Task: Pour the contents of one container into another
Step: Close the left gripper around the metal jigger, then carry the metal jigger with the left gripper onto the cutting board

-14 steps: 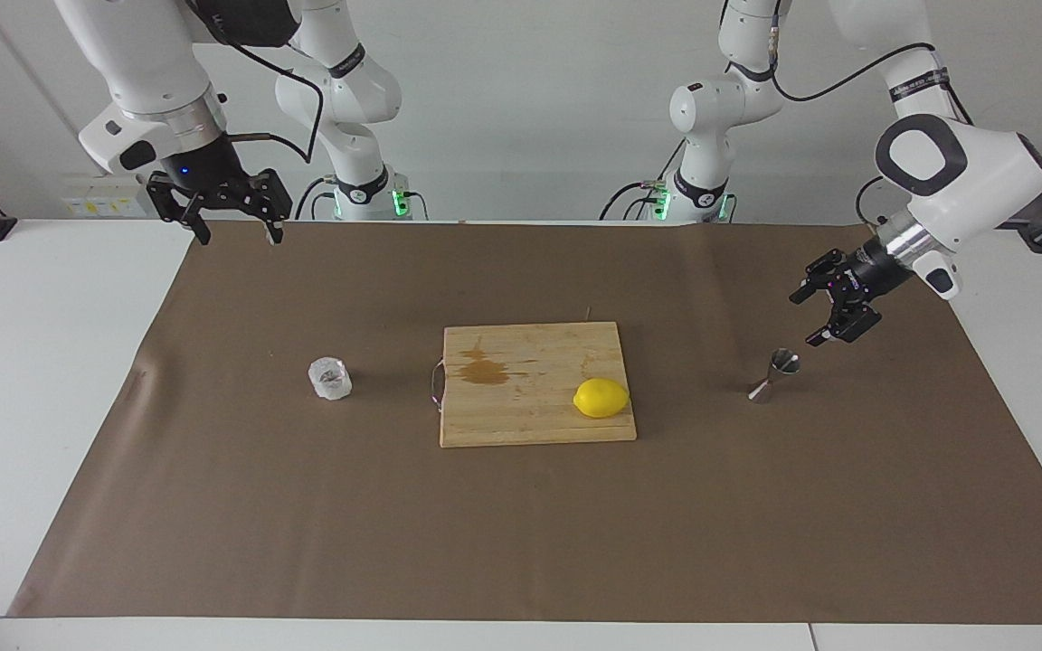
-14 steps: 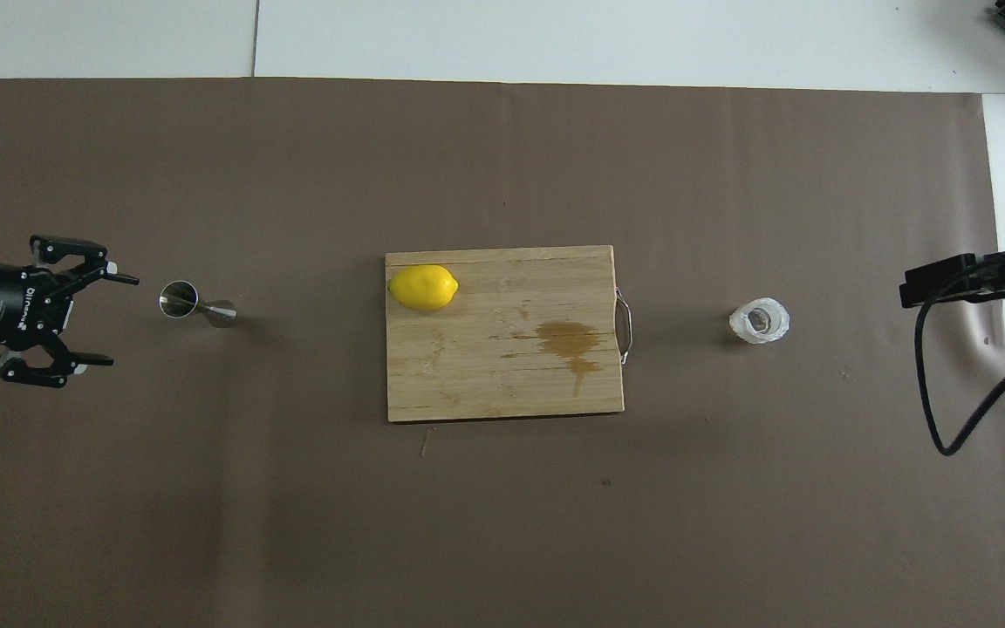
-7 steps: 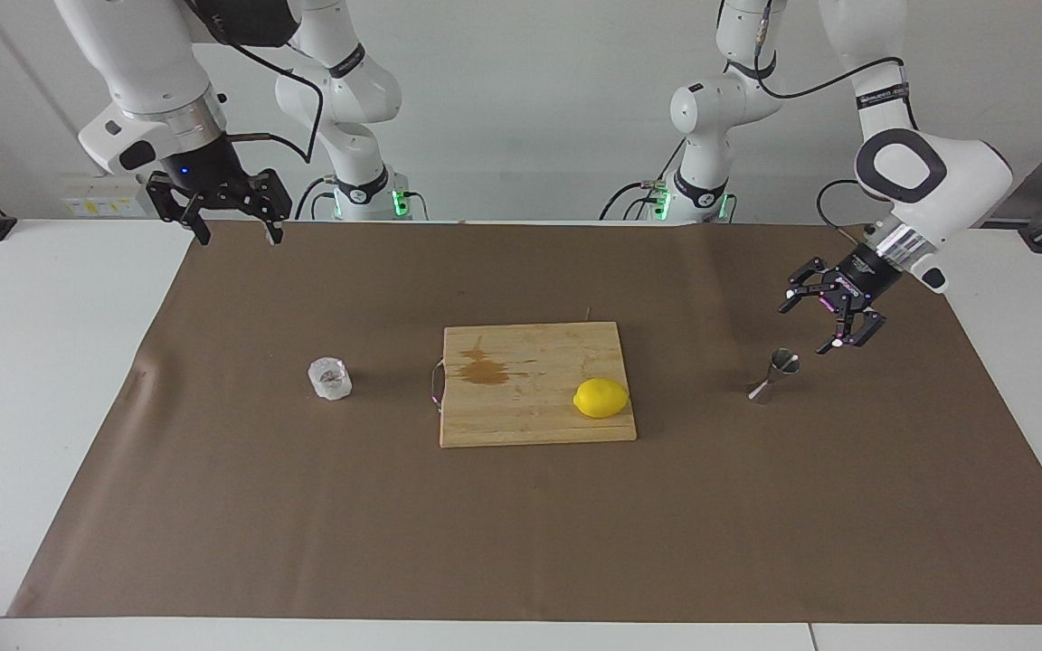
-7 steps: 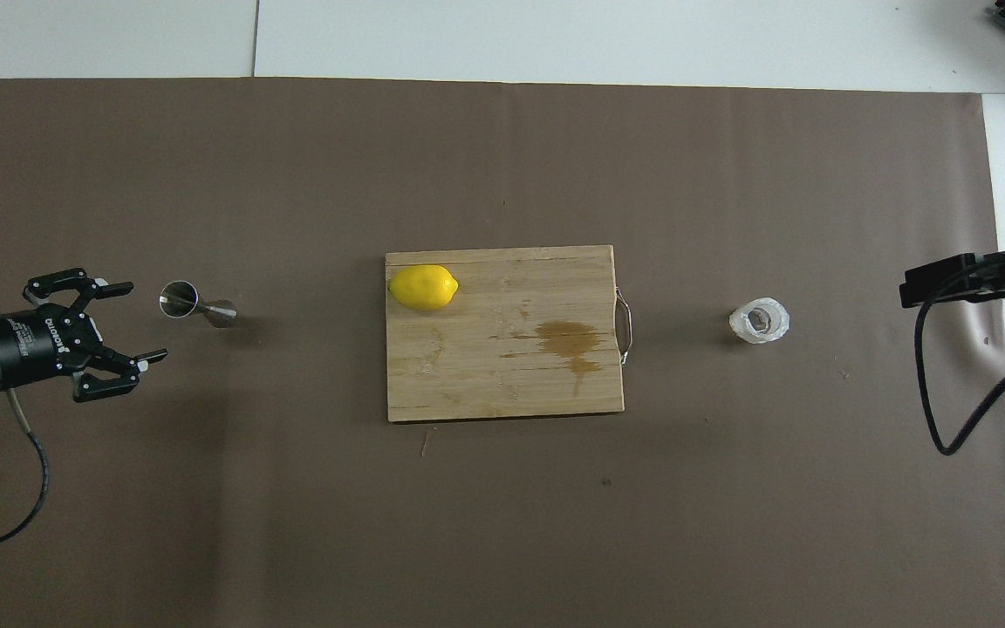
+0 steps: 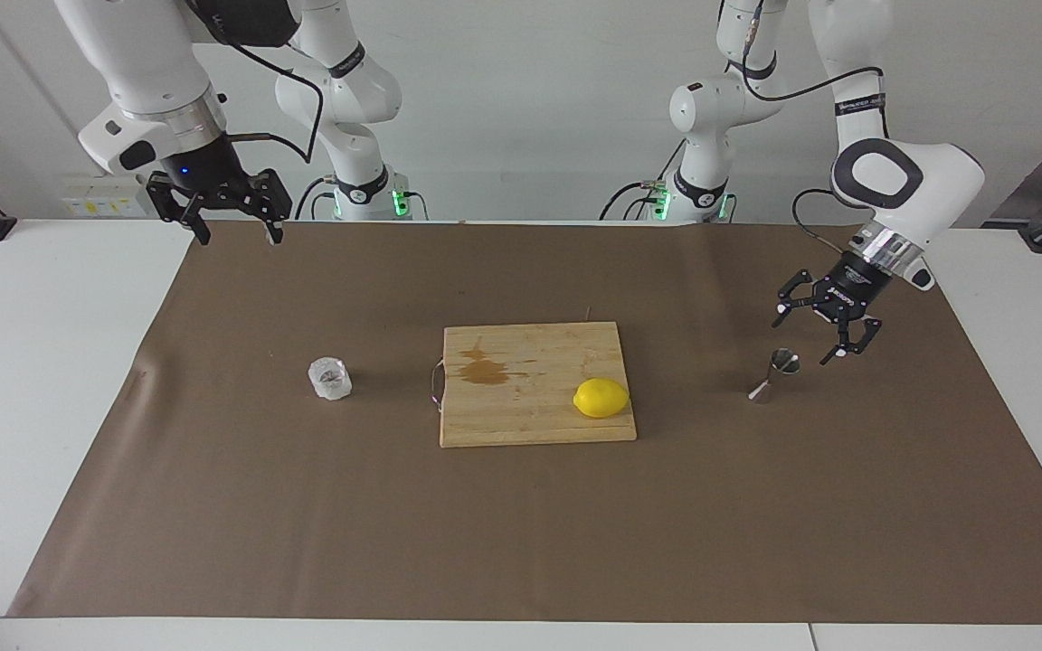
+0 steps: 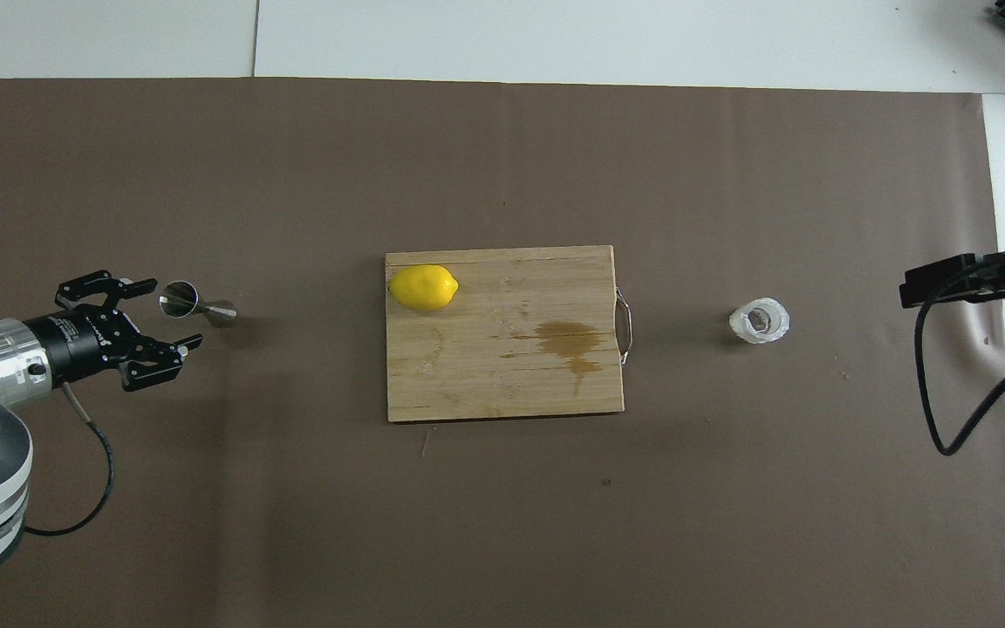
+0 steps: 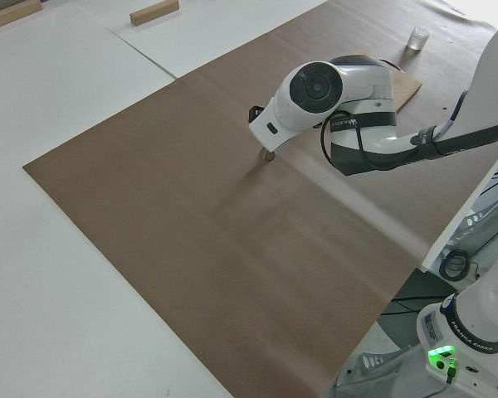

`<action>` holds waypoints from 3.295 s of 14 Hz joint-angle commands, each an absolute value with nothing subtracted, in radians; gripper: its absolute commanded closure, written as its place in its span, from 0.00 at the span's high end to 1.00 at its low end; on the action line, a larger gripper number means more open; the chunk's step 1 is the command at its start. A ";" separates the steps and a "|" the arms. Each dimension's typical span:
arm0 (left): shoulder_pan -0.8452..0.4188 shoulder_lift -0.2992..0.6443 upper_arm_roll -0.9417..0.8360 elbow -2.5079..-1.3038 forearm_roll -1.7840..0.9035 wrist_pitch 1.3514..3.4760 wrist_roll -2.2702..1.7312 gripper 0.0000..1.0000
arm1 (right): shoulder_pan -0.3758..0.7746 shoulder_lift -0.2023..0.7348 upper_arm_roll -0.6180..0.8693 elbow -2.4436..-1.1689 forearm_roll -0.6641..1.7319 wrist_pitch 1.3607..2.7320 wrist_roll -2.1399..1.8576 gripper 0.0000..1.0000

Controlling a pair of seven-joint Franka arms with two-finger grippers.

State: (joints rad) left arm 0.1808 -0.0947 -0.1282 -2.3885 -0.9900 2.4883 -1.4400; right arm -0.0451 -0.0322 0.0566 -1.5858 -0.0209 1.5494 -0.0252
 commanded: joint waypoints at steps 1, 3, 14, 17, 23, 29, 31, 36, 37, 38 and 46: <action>0.164 -0.092 -0.121 -2.410 -1.011 2.578 -1.503 1.00 | -0.057 -0.049 0.061 -1.598 -0.015 1.545 -0.049 1.00; 0.135 -0.081 -0.121 -2.408 -1.011 2.620 -1.552 1.00 | -0.058 -0.049 0.061 -1.598 -0.015 1.545 -0.049 1.00; 0.109 -0.080 -0.120 -2.411 -1.012 2.645 -1.582 0.87 | -0.058 -0.049 0.061 -1.597 -0.015 1.545 -0.049 1.00; 0.109 -0.080 -0.120 -2.411 -1.012 2.643 -1.583 0.78 | -0.057 -0.049 0.061 -1.597 -0.015 1.545 -0.049 1.00; 0.110 -0.084 -0.120 -2.428 -1.012 2.637 -1.585 0.74 | -0.058 -0.049 0.061 -1.597 -0.015 1.545 -0.049 1.00; 0.112 -0.084 -0.120 -2.427 -1.012 2.634 -1.585 0.43 | -0.057 -0.049 0.063 -1.598 -0.015 1.545 -0.049 1.00; 0.110 -0.083 -0.120 -2.422 -1.012 2.632 -1.585 0.09 | -0.058 -0.049 0.061 -1.598 -0.015 1.545 -0.049 1.00; 0.112 -0.081 -0.118 -2.410 -1.011 2.609 -1.580 0.00 | -0.057 -0.049 0.061 -1.598 -0.015 1.545 -0.049 1.00; 0.115 -0.081 -0.118 -2.407 -1.009 2.600 -1.578 0.00 | -0.058 -0.049 0.061 -1.597 -0.015 1.545 -0.049 1.00; 0.121 -0.081 -0.118 -2.401 -1.009 2.588 -1.577 0.00 | -0.057 -0.049 0.061 -1.598 -0.015 1.545 -0.048 1.00; 0.123 -0.087 -0.126 -2.246 -0.999 2.398 -1.578 0.00 | -0.058 -0.049 0.061 -1.598 -0.015 1.545 -0.049 1.00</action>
